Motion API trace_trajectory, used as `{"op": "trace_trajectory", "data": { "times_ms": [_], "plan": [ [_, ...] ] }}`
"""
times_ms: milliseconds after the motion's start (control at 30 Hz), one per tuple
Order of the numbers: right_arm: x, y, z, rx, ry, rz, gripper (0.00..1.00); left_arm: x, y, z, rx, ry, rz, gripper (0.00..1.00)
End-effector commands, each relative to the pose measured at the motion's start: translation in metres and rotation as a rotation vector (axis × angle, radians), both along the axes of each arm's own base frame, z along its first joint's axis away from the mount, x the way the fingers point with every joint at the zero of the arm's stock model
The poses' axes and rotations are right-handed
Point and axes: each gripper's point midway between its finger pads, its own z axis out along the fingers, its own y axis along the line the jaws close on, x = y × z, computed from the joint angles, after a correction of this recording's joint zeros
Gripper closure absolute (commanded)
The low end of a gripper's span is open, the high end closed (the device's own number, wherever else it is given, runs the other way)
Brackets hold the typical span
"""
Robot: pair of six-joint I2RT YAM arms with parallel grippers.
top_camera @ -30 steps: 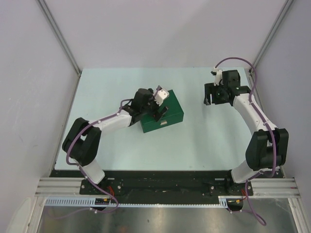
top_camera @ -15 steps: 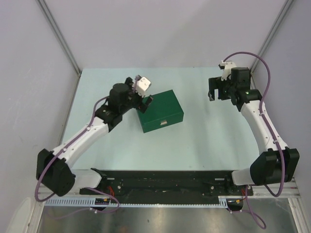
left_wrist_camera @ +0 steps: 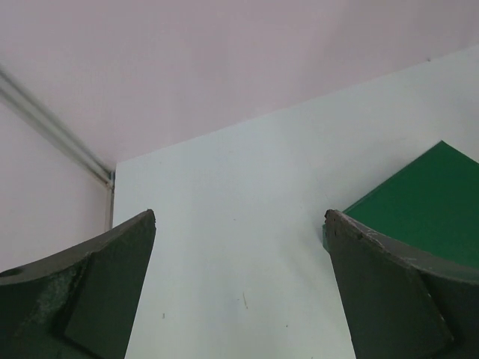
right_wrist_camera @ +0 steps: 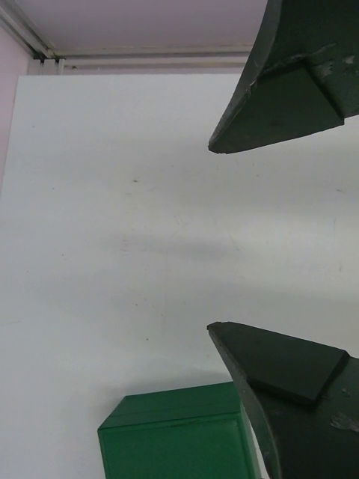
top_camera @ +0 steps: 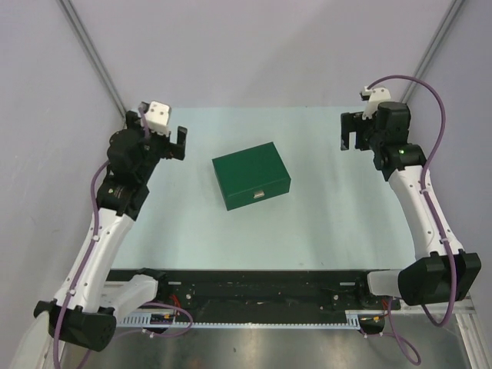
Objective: Organize the mixed jewelry
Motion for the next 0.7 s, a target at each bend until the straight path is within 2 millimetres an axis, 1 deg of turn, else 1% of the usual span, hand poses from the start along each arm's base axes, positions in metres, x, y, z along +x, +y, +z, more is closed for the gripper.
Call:
{"op": "trace_trajectory", "data": {
  "times_ms": [0,100,167,267,333,567,667],
  "plan": [
    [-0.001,-0.010,0.058,0.020,-0.172,-0.058,0.00,-0.009,0.030,0.021,-0.082,-0.027,0.098,0.00],
    [-0.004,-0.010,0.067,0.037,-0.202,-0.067,0.00,-0.010,0.037,0.018,-0.099,-0.014,0.119,0.00],
    [-0.007,-0.007,0.077,0.057,-0.233,-0.058,0.00,-0.011,0.038,0.018,-0.111,-0.009,0.123,0.00],
    [-0.011,-0.005,0.087,0.075,-0.264,-0.051,0.00,-0.013,0.038,0.019,-0.124,-0.012,0.124,0.00],
    [-0.012,-0.005,0.090,0.079,-0.268,-0.050,0.00,-0.014,0.038,0.020,-0.131,-0.014,0.124,0.00],
    [-0.013,-0.006,0.086,0.071,-0.252,-0.052,0.00,-0.012,0.037,0.015,-0.149,0.000,0.125,0.00],
    [-0.014,-0.006,0.088,0.074,-0.256,-0.051,0.00,-0.013,0.037,0.015,-0.160,-0.001,0.126,0.00]
  ]
}}
